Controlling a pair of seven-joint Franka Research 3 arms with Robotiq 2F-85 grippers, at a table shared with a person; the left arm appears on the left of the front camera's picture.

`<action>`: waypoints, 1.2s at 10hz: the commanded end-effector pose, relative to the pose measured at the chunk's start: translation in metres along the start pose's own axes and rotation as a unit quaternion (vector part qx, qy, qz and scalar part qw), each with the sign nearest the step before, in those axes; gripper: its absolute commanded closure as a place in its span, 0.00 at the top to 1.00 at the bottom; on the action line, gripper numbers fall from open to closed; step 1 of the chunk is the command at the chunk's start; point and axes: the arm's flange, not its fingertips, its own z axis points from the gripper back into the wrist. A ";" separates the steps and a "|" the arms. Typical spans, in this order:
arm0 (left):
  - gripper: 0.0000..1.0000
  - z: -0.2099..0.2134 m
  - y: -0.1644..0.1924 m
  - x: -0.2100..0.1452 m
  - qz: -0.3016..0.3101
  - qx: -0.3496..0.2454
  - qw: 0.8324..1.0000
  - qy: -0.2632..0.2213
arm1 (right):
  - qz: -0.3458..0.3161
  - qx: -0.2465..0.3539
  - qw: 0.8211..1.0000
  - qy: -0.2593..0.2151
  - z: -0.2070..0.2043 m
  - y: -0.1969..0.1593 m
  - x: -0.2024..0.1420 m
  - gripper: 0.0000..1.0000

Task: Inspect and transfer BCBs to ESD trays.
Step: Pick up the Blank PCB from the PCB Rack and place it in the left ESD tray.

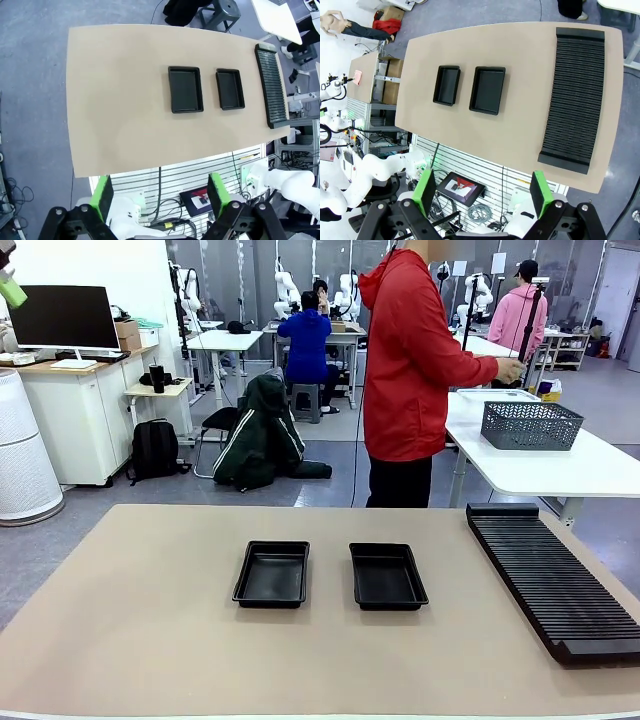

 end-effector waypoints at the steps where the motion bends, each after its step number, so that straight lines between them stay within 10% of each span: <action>1: 1.00 0.003 -0.002 0.005 -0.001 0.011 1.000 0.016 | 0.002 0.002 1.000 -0.001 -0.001 0.001 -0.003 1.00; 12: 1.00 0.000 -0.001 0.003 -0.001 0.000 1.000 0.002 | 0.002 0.002 1.000 -0.001 -0.001 0.001 -0.003 1.00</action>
